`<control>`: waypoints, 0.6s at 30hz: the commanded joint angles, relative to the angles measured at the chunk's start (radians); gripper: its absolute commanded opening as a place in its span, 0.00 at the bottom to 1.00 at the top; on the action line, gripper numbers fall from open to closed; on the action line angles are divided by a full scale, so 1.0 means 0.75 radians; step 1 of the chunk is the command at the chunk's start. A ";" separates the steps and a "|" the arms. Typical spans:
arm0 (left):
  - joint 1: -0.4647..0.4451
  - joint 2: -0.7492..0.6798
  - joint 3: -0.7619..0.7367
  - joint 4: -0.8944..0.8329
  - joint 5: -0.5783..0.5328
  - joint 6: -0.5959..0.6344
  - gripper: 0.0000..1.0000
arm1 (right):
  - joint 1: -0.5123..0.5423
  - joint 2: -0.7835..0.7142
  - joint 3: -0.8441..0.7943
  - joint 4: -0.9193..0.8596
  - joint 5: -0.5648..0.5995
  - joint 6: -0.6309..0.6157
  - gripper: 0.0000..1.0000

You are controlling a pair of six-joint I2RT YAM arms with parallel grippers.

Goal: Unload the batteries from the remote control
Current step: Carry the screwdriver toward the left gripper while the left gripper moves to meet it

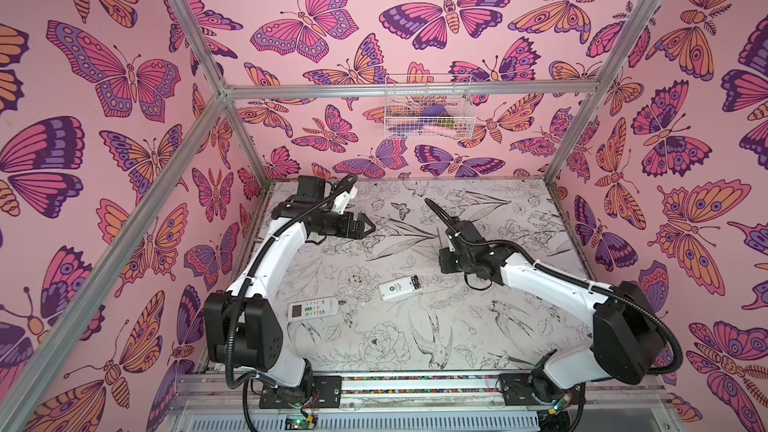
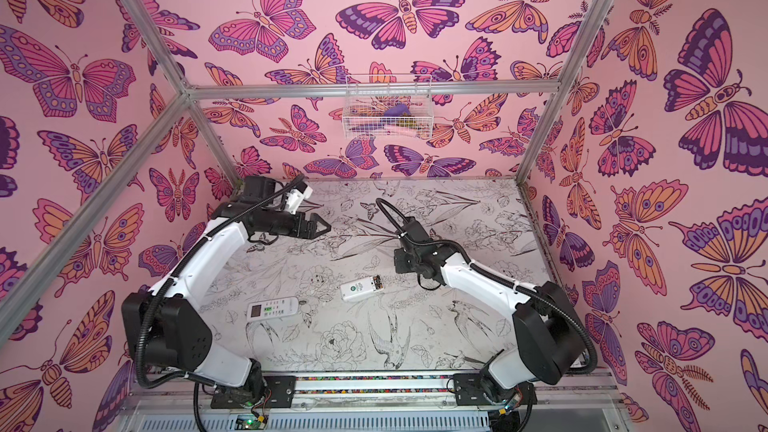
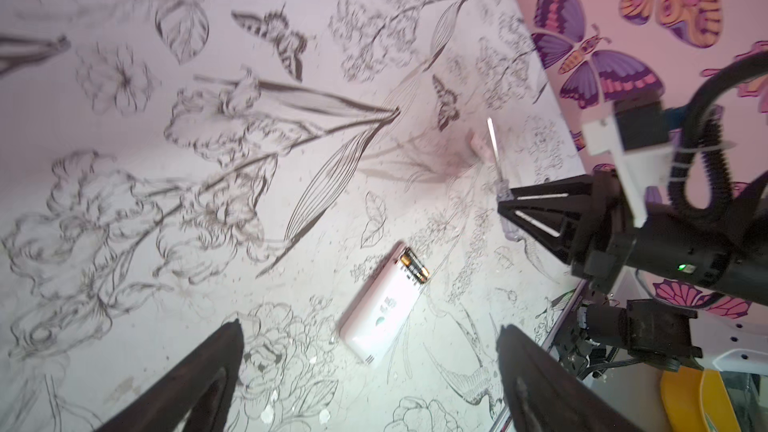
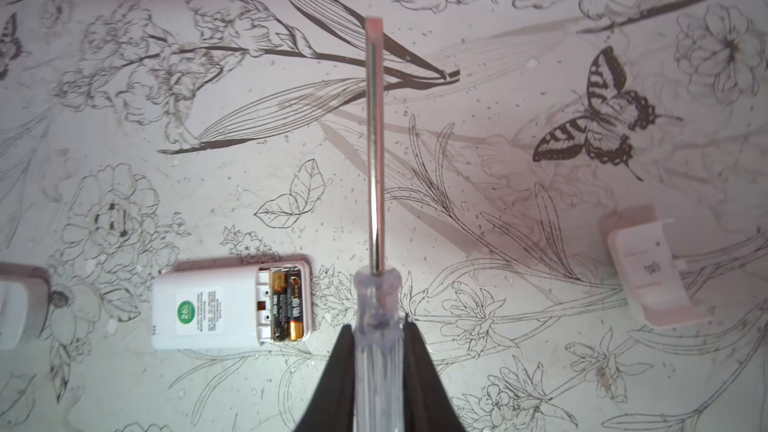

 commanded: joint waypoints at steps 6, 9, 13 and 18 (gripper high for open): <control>-0.025 0.056 0.036 -0.050 0.151 -0.029 0.99 | -0.013 -0.143 -0.095 0.119 -0.124 -0.359 0.01; -0.039 0.008 -0.076 0.029 0.198 -0.036 1.00 | -0.014 -0.180 -0.124 0.137 -0.162 -0.451 0.00; -0.040 -0.033 -0.163 0.061 0.226 -0.002 1.00 | -0.036 -0.215 -0.149 0.138 -0.280 -0.576 0.00; -0.040 -0.069 -0.223 0.092 0.346 0.044 0.99 | -0.078 -0.198 -0.129 0.088 -0.444 -0.732 0.00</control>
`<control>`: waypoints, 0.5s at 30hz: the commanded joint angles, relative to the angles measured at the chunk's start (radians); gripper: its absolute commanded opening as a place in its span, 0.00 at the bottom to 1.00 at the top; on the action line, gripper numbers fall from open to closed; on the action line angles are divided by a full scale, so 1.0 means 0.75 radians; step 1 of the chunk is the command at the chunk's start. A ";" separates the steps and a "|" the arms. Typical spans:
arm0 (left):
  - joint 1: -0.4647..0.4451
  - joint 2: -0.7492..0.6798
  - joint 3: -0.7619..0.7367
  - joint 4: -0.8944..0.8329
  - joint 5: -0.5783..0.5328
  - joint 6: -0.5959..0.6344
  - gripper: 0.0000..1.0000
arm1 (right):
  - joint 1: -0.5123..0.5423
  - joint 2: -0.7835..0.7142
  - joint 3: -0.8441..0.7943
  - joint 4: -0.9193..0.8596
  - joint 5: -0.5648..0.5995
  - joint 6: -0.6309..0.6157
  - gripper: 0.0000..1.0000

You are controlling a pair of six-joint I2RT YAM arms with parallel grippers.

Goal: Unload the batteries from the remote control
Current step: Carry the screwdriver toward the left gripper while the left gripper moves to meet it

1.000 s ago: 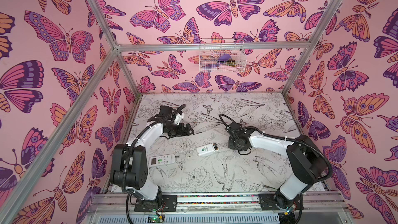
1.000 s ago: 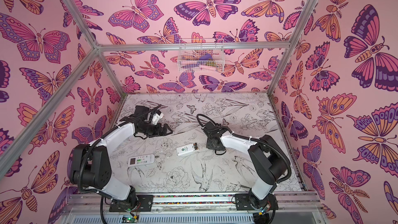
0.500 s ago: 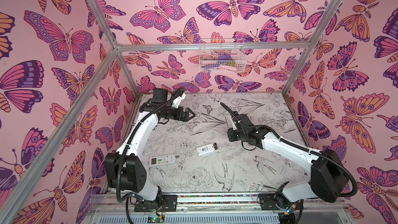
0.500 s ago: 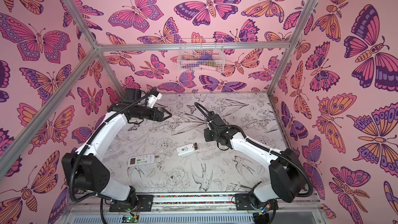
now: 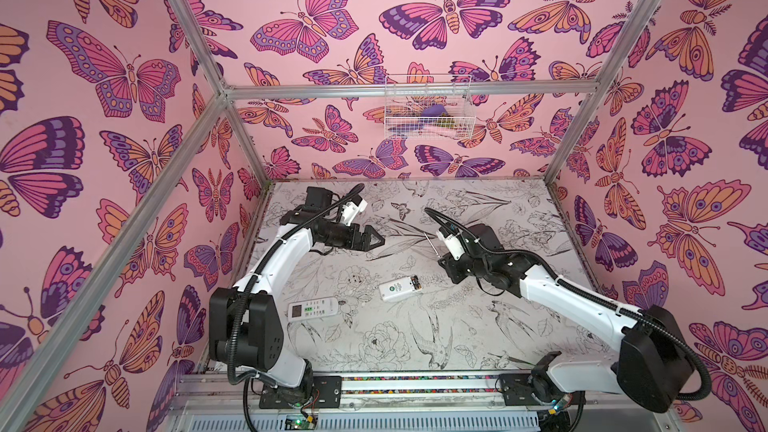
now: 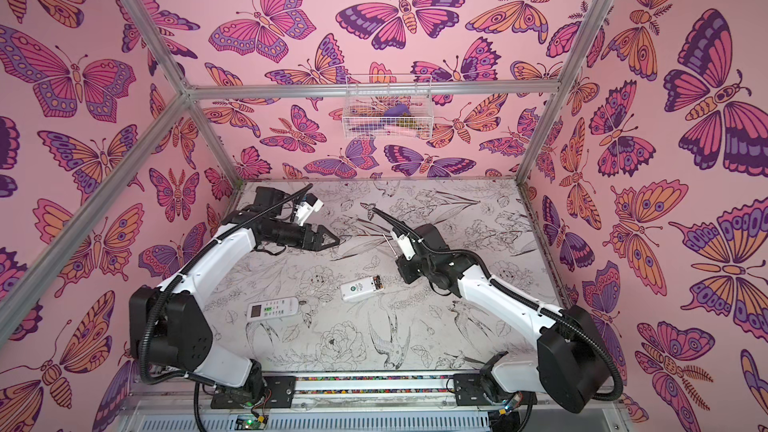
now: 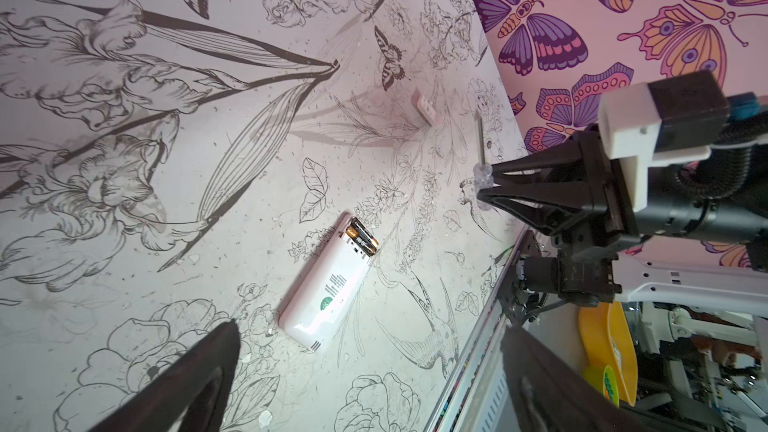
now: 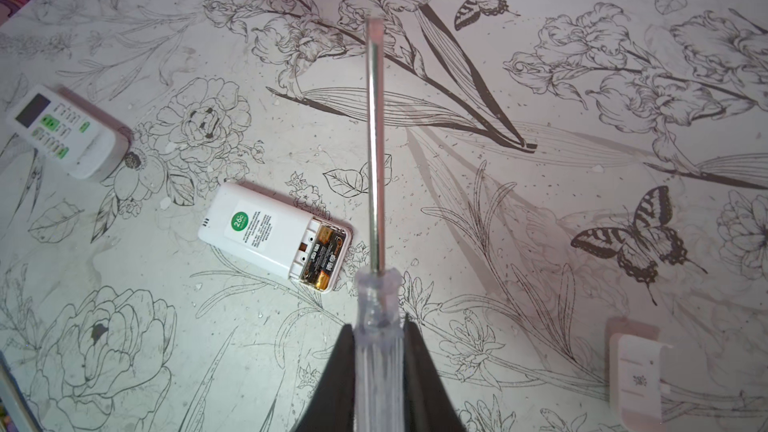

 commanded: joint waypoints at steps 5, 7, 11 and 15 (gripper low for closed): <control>-0.005 -0.091 -0.080 0.044 0.274 0.152 0.97 | -0.031 0.042 0.047 -0.041 -0.347 -0.310 0.00; -0.003 -0.094 -0.092 0.046 0.282 0.155 0.96 | -0.031 0.075 0.103 -0.115 -0.402 -0.372 0.02; -0.037 -0.103 -0.115 0.046 0.285 0.224 0.92 | -0.031 0.112 0.172 -0.193 -0.543 -0.469 0.03; -0.044 -0.079 -0.116 0.034 0.343 0.251 0.87 | -0.031 0.137 0.232 -0.257 -0.645 -0.534 0.03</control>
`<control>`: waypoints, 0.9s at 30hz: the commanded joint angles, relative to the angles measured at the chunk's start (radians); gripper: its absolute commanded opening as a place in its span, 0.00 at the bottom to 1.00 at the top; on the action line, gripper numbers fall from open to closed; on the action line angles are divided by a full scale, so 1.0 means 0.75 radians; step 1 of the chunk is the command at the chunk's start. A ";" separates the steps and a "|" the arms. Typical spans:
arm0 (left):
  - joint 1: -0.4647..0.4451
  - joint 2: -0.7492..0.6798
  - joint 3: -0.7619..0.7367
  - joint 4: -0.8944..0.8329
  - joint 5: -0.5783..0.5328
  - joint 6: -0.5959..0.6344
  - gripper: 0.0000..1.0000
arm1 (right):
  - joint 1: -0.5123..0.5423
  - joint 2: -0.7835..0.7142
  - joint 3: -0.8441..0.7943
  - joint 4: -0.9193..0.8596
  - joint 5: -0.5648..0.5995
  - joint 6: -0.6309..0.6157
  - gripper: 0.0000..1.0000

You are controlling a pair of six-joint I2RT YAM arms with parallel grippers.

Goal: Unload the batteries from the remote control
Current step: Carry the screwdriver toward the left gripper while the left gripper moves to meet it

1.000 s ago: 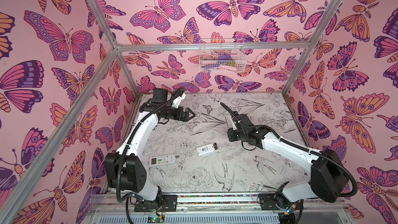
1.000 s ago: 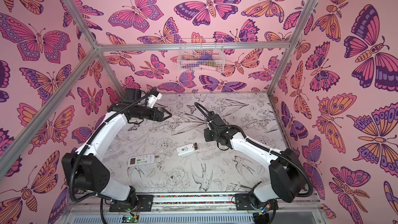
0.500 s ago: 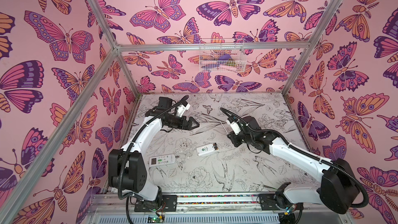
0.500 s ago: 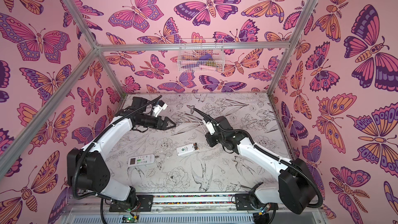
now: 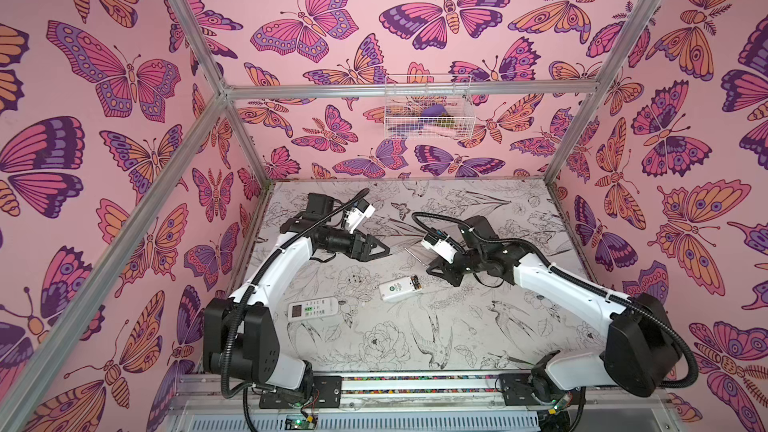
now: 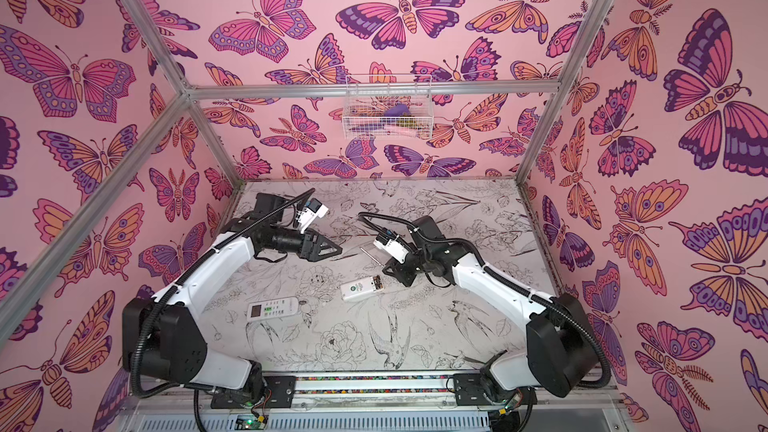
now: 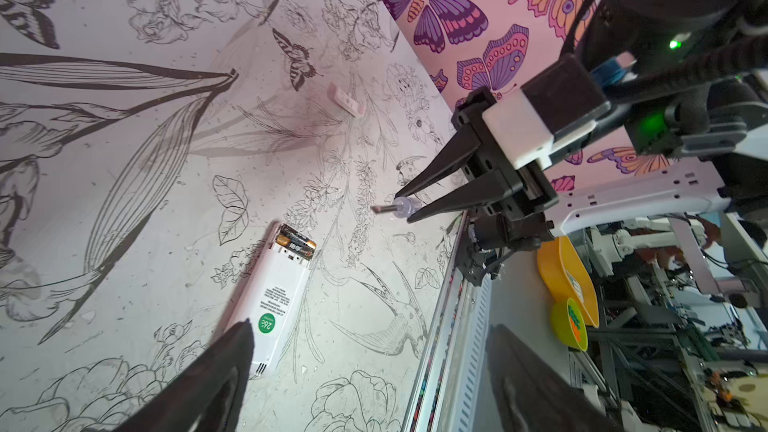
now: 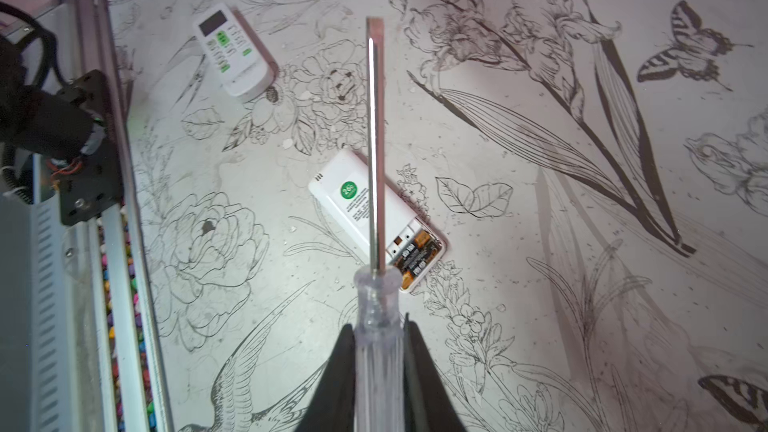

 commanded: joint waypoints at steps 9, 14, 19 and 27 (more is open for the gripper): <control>-0.074 0.030 0.020 -0.070 0.087 0.125 0.85 | 0.021 0.031 0.109 -0.108 -0.024 -0.249 0.03; -0.073 0.050 0.054 -0.018 0.085 -0.096 0.86 | 0.059 -0.078 0.019 0.084 0.338 -0.330 0.01; -0.062 0.053 0.024 0.139 0.102 -0.385 0.85 | 0.131 -0.154 -0.092 0.288 0.665 -0.522 0.01; -0.052 0.061 -0.031 0.315 0.120 -0.597 0.81 | 0.297 -0.162 -0.204 0.602 1.092 -0.829 0.00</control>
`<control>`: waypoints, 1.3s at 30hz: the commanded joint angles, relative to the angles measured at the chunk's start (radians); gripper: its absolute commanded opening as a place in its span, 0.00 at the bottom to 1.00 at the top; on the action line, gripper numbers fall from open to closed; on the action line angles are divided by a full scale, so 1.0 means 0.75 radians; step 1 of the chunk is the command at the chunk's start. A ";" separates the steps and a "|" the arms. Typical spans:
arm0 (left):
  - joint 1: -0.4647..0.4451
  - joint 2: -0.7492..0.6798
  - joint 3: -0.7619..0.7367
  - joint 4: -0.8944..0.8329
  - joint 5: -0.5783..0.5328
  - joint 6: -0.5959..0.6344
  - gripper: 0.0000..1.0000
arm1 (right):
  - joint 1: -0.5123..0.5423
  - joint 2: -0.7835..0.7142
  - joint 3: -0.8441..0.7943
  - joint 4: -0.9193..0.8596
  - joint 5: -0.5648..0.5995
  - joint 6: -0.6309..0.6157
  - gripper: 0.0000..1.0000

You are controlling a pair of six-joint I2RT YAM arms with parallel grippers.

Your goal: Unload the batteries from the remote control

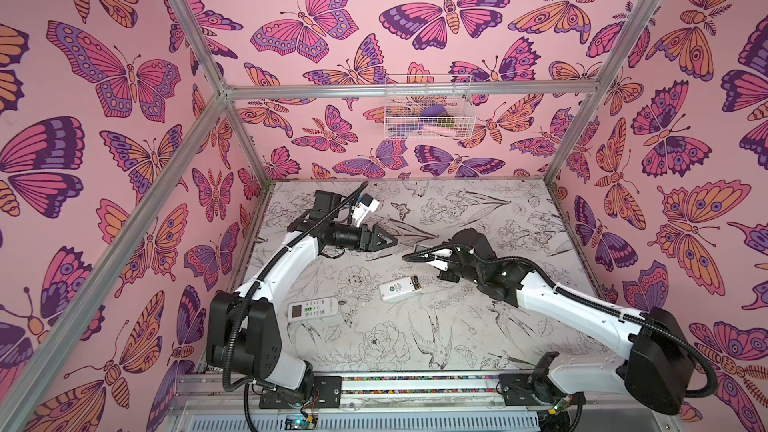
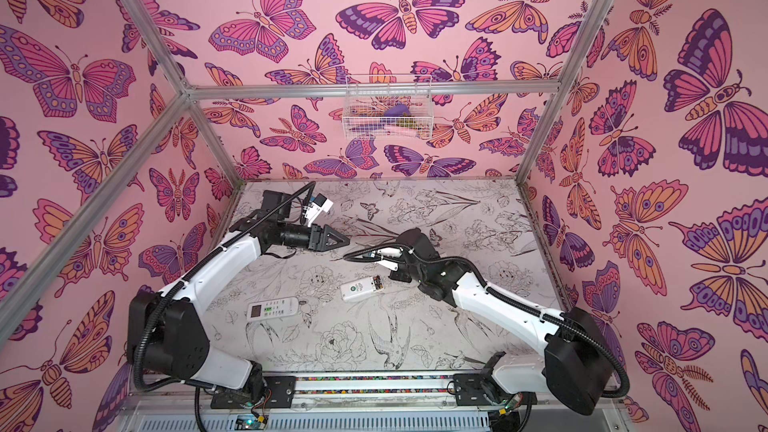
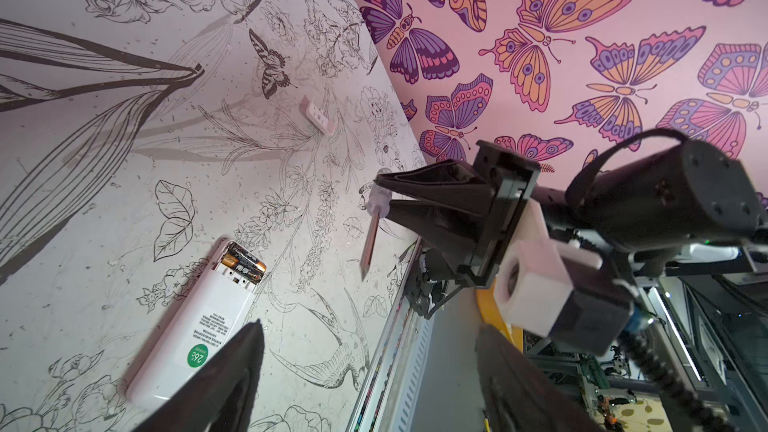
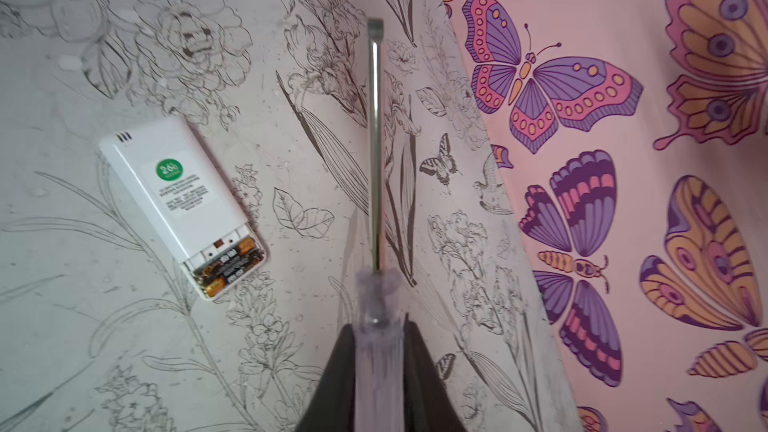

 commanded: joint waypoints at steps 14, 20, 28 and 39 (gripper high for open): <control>-0.070 0.057 -0.056 0.162 0.016 -0.098 0.68 | 0.130 0.045 -0.002 0.226 0.285 -0.180 0.00; -0.093 0.068 -0.064 0.163 -0.007 -0.069 0.54 | 0.139 0.054 0.004 0.220 0.249 -0.151 0.00; -0.117 0.095 -0.049 0.160 -0.014 -0.063 0.26 | 0.148 0.061 0.005 0.192 0.224 -0.132 0.00; -0.095 0.058 -0.061 0.103 -0.076 0.020 0.00 | 0.138 -0.057 -0.096 0.200 0.190 0.012 0.36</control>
